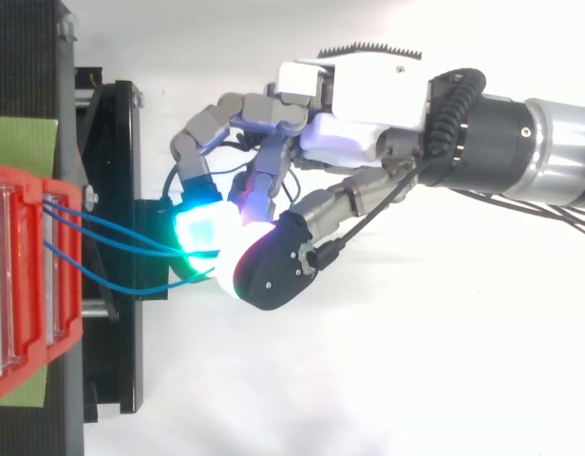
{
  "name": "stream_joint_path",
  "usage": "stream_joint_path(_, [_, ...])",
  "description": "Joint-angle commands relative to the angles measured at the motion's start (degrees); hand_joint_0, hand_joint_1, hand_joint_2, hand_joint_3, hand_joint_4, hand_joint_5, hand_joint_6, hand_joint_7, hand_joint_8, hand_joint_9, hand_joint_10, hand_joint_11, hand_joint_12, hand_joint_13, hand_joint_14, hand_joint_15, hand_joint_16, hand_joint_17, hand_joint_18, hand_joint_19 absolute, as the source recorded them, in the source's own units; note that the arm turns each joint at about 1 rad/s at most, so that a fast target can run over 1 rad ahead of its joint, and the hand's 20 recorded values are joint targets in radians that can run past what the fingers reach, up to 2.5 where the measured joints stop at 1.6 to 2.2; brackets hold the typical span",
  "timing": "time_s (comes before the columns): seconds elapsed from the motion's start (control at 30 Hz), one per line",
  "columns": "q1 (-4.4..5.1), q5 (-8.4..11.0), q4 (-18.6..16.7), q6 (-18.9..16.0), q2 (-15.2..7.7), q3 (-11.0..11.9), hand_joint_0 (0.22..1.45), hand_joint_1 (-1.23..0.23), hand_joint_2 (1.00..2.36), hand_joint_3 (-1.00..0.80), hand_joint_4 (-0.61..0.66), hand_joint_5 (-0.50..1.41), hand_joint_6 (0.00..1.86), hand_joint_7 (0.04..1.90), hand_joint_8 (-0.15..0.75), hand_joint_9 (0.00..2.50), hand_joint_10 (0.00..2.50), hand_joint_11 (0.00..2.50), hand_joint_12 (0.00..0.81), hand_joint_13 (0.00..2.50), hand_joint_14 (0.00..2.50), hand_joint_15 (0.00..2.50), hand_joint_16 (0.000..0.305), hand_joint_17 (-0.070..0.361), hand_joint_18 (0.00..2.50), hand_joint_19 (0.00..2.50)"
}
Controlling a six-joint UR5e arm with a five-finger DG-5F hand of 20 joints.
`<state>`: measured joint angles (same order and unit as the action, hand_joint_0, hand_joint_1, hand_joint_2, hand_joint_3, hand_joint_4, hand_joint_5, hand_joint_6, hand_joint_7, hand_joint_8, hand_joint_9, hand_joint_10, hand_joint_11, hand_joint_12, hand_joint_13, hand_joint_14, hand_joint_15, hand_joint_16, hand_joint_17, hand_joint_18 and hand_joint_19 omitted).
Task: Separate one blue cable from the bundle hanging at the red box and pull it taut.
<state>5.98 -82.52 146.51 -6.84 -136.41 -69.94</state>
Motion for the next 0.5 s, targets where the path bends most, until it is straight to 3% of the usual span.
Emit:
stream_joint_path(0.0, [0.0, -0.01, 0.0, 0.0, 0.0, 0.1, 0.76, -0.92, 1.0, -0.47, -0.08, -0.14, 0.92, 1.1, 0.281, 1.29, 0.01, 1.3, 0.34, 1.05, 0.03, 0.86, 0.041, 0.092, 0.75, 0.69])
stream_joint_path(0.1, [0.0, -0.01, 0.0, 0.0, 0.0, 0.0, 0.78, -0.95, 1.0, -0.5, -0.14, -0.15, 0.92, 1.09, 0.26, 1.28, 0.01, 1.31, 0.334, 1.04, 0.03, 0.84, 0.04, 0.091, 0.74, 0.66])
stream_joint_path(0.27, [0.0, -0.09, 0.0, 0.0, 0.1, 0.0, 0.74, -1.0, 1.0, -0.5, -0.14, -0.14, 0.93, 1.17, 0.23, 1.29, 0.01, 1.31, 0.326, 1.03, 0.03, 0.84, 0.04, 0.089, 0.73, 0.65])
stream_joint_path(0.47, [0.0, -0.09, 0.1, 0.0, 0.0, 0.0, 0.66, -1.05, 1.0, -0.5, -0.11, -0.12, 0.91, 1.1, 0.212, 1.3, 0.01, 1.29, 0.323, 1.03, 0.03, 0.84, 0.039, 0.087, 0.72, 0.67])
